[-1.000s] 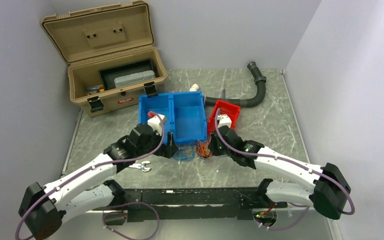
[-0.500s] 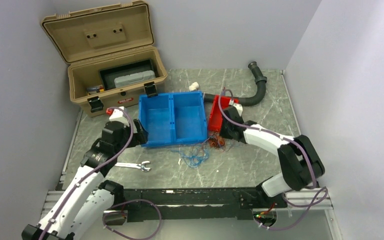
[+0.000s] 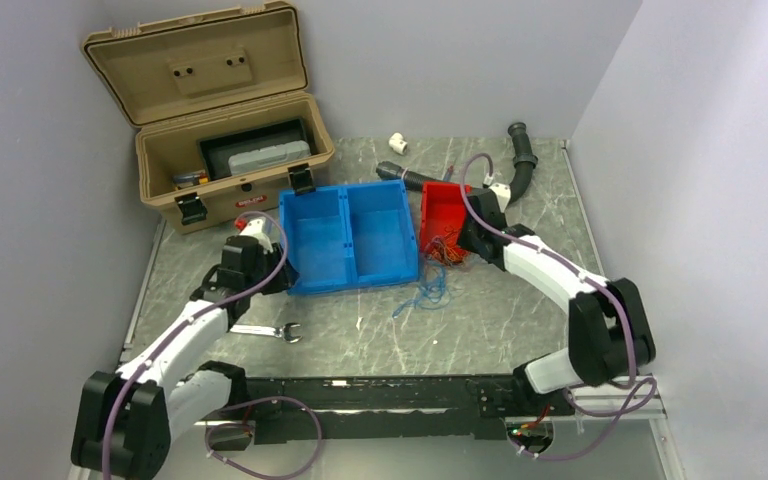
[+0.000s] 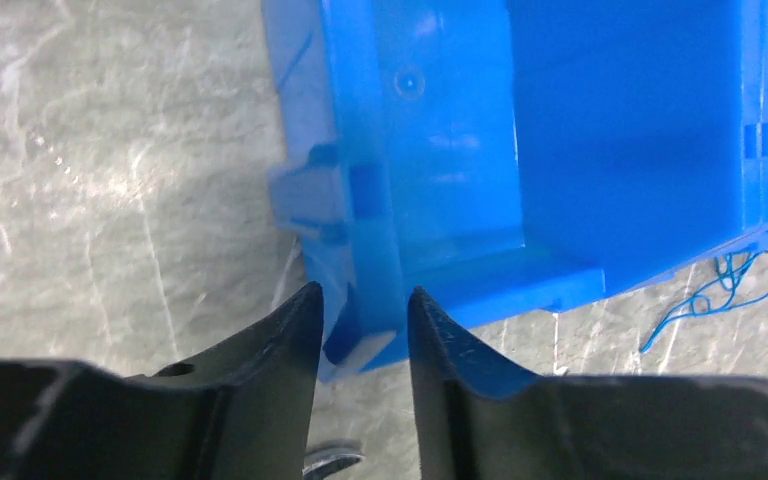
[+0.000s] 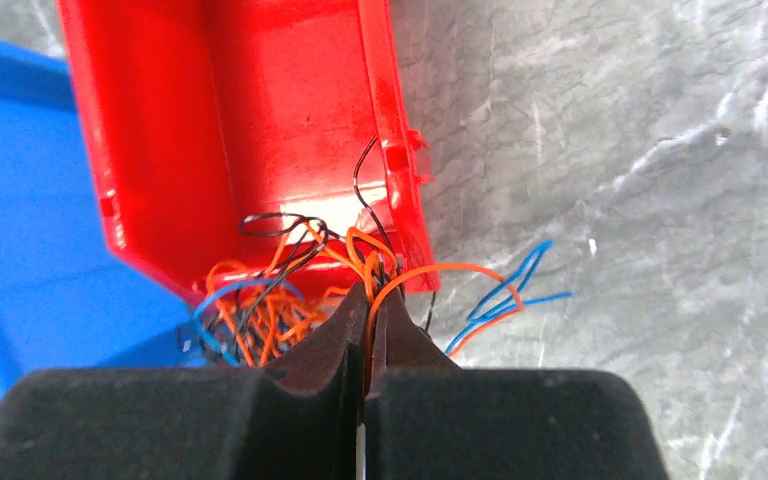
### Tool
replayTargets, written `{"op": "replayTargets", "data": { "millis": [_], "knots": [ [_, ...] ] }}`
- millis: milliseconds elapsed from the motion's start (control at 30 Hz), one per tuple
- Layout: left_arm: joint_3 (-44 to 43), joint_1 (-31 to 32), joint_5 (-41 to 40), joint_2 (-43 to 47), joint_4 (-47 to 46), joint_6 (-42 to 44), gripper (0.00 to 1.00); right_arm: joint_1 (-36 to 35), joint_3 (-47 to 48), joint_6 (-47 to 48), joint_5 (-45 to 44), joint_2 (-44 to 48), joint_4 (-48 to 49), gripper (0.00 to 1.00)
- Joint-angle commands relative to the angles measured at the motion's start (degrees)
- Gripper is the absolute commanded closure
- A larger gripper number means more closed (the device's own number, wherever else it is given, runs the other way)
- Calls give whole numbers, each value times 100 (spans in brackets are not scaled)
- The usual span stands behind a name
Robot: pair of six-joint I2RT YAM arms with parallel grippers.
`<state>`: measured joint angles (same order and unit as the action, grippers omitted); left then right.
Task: Untangle the cables
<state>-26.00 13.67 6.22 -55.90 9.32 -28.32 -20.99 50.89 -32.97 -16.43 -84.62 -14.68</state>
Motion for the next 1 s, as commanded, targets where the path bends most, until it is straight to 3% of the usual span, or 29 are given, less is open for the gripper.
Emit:
{"op": "replayTargets", "data": {
  "millis": [0, 100, 367, 467, 633, 867, 933, 967],
  "knots": [
    [-452, 86, 421, -394, -792, 391, 66, -10, -168, 162, -170, 875, -272, 100],
    [-760, 330, 356, -854, -815, 545, 77, -4, -327, 213, -217, 1404, -497, 100],
    [-1661, 1355, -87, -2049, -1095, 435, 79, -8, -421, 215, -80, 2207, -1148, 100],
    [-2066, 1599, -55, -2577, -1088, 473, 86, -10, -499, 198, 28, 2398, -1209, 100],
    [-2771, 1742, -34, -3281, -1039, 279, 79, -21, -549, 197, 223, 2486, -1301, 100],
    [-3945, 1751, -403, -4127, -709, 147, 79, -19, -697, 181, 774, 2736, -1426, 100],
    [-4008, 1744, -416, -4149, -724, 201, 67, -26, -725, 266, 1172, 2817, -1430, 100],
    [-4007, 1752, -377, -4121, -737, 236, 56, -27, -739, 333, 1441, 2845, -1418, 100]
  ]
}}
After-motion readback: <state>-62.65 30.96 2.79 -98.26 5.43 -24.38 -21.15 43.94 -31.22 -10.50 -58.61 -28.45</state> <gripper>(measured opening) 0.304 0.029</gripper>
